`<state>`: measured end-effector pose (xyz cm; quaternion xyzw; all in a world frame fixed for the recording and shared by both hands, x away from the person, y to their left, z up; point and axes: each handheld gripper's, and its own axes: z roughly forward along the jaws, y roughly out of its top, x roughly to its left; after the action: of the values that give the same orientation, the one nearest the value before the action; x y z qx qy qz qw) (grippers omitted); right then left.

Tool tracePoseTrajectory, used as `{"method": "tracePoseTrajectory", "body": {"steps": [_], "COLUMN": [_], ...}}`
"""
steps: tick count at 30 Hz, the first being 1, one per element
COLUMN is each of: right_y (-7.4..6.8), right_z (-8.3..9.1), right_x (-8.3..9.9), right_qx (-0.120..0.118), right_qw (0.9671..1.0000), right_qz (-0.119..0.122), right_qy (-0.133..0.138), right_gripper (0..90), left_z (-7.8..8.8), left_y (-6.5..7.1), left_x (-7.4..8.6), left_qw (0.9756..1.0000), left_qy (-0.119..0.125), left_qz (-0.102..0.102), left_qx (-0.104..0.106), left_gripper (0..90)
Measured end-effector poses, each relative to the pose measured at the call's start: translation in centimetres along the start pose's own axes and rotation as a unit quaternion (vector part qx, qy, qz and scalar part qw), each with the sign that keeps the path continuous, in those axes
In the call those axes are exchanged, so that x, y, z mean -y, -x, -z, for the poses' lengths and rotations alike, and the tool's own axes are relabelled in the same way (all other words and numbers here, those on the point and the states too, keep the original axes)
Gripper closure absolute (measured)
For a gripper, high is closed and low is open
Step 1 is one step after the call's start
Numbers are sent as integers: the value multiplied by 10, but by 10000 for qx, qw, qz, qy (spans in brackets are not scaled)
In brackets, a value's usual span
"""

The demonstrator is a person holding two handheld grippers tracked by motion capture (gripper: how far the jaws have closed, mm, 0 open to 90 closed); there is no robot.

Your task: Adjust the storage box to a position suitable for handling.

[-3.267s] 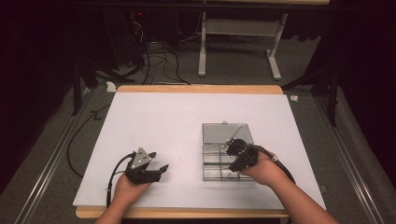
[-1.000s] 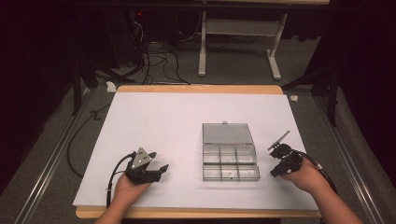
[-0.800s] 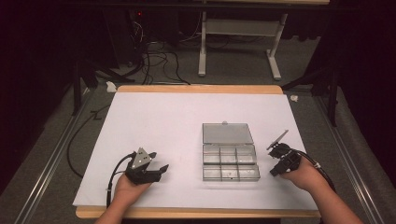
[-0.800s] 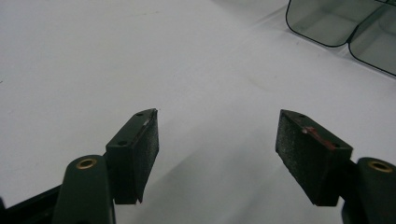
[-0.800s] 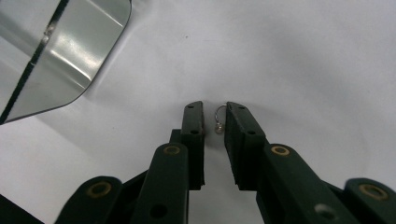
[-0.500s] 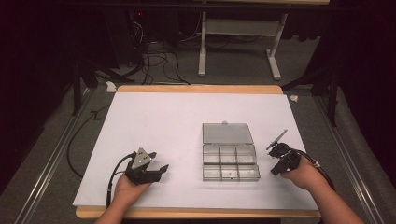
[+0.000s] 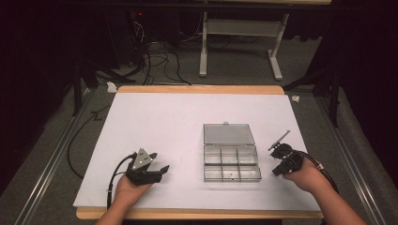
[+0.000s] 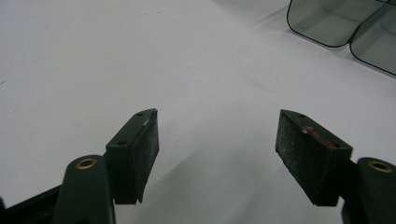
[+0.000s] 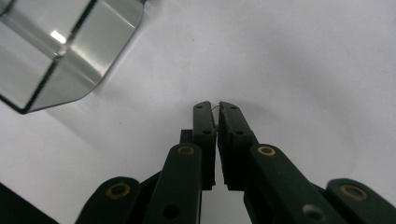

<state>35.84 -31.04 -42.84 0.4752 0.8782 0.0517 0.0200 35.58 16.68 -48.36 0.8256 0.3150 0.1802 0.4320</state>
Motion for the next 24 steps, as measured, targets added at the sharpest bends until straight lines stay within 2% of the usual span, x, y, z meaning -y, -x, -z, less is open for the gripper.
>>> {"method": "tracePoseTrajectory", "body": {"steps": [7, 9, 18, 24], "right_y": [-5, -7, -12, -19], "right_z": [10, 13, 23, 31], "right_x": [-1, -1, -3, -5], "right_qx": [5, -5, -56, -2], "right_qw": [10000, 10000, 9998, 9996], "right_qz": [64, 18, 115, 220], "right_qy": [59, 48, 147, 195], "right_gripper": [868, 868, 868, 868], "left_z": [0, 0, 0, -1], "left_y": [0, 0, 0, 0], "left_x": [0, 0, 0, 0], "left_qw": [10000, 10000, 10000, 10000], "left_qy": [7, 7, 5, -11], "left_qz": [-11, -11, -13, -18], "left_qx": [-6, -3, -12, -3], "left_gripper": [306, 306, 305, 306]}}
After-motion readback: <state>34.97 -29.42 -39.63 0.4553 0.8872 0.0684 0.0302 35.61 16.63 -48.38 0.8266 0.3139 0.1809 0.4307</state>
